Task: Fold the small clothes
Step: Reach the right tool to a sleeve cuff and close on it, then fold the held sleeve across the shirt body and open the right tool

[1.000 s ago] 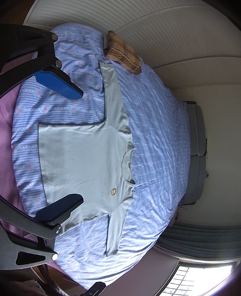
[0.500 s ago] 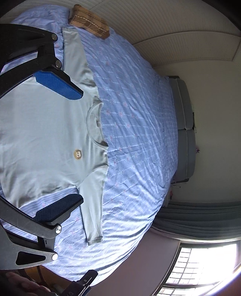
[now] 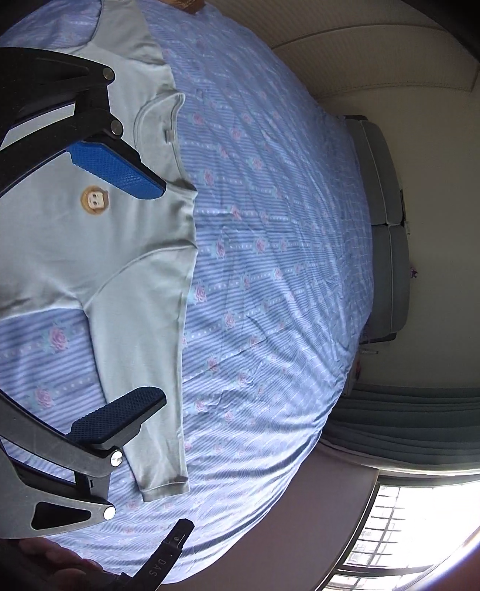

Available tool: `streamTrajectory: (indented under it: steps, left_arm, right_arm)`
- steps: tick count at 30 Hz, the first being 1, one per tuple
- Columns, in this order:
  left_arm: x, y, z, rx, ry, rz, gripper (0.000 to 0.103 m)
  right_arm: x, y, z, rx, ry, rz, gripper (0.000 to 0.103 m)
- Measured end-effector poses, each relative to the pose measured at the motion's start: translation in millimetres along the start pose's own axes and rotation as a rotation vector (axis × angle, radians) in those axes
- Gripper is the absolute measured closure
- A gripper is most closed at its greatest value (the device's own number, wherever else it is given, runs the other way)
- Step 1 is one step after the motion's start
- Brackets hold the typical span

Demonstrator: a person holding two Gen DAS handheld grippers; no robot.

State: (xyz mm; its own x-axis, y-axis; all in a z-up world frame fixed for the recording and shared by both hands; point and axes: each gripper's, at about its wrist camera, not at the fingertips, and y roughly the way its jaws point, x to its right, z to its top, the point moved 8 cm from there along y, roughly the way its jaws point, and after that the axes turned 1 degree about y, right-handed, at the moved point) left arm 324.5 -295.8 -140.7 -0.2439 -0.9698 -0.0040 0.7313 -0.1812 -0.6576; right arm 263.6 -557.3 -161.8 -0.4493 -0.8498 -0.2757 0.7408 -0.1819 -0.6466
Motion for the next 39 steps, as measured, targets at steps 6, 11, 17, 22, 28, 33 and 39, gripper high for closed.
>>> streamTrajectory:
  steps: [6,11,17,22,28,33,39]
  left_arm:
    - [20,43,1,-0.026,-0.02,0.003,0.0]
    - [30,61,-7,-0.053,-0.012,0.014,0.0]
    - [29,66,-14,-0.067,-0.003,0.033,0.0]
    - [22,59,-12,-0.063,-0.012,0.051,0.0]
    - [8,34,-3,-0.029,-0.009,0.068,0.0]
    - [-14,6,6,-0.003,-0.03,0.077,0.0]
    - [-66,-36,9,0.031,-0.065,0.112,0.0]
  right_arm:
    - [19,64,8,-0.122,-0.052,0.038,0.072]
    - [37,103,-2,-0.217,-0.027,0.034,0.074]
    - [48,118,-14,-0.256,0.028,0.141,0.075]
    - [46,121,-21,-0.289,0.04,0.214,0.092]
    - [41,94,-9,-0.24,0.055,0.228,0.095]
    - [11,47,9,-0.178,0.011,0.238,0.095]
    - [-55,-2,18,-0.142,-0.061,0.31,0.095]
